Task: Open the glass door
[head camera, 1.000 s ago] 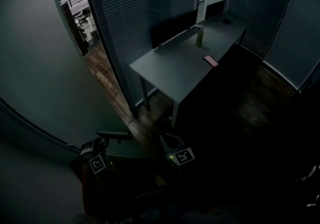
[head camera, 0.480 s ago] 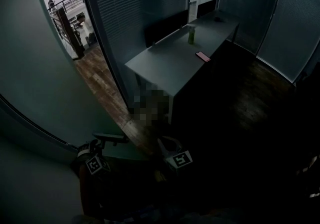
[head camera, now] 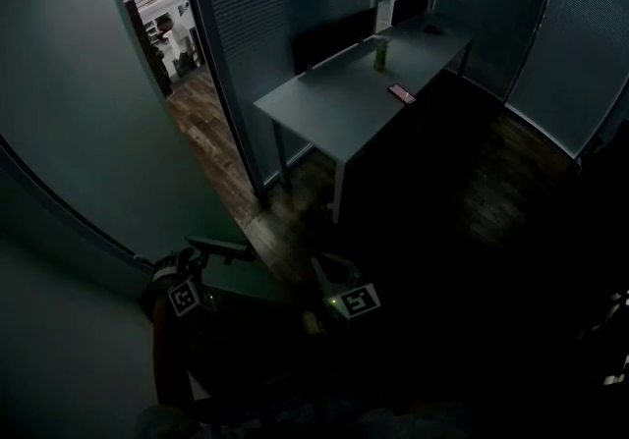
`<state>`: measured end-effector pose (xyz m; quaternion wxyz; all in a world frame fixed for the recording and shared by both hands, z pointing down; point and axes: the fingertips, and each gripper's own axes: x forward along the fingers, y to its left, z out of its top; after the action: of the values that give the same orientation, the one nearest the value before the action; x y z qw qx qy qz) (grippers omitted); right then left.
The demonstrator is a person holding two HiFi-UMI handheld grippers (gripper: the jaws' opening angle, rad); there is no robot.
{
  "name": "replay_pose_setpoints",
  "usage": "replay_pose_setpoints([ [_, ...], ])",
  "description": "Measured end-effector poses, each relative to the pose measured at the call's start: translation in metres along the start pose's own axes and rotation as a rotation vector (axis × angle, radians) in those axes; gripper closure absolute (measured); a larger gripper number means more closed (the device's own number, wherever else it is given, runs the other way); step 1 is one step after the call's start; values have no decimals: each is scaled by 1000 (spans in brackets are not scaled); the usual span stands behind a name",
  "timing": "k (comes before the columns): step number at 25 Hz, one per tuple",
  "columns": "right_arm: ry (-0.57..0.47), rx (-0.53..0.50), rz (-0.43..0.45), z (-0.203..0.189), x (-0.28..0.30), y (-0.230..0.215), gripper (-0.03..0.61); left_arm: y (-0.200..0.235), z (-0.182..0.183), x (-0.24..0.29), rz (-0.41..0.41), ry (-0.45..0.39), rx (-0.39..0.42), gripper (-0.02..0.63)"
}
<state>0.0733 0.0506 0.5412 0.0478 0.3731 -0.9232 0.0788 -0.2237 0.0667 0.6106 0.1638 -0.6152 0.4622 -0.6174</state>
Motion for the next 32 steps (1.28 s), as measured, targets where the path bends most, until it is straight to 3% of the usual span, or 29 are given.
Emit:
replay_pose_setpoints([
  [4,-4,-11,4,-3,-21,22,577,-12,-13,-6,27,-19,11,488],
  [23,-3,-28,-26,-6,-79,102,577,-38,-34,-48,1,-100,33,486],
  [28,-4,-17,-64,-10,-79,123,577,-41,-40,-60,32,-144,60,486],
  [32,-3,1,-110,-10,-79,132,575,-45,-35,-75,-8,-178,80,486],
])
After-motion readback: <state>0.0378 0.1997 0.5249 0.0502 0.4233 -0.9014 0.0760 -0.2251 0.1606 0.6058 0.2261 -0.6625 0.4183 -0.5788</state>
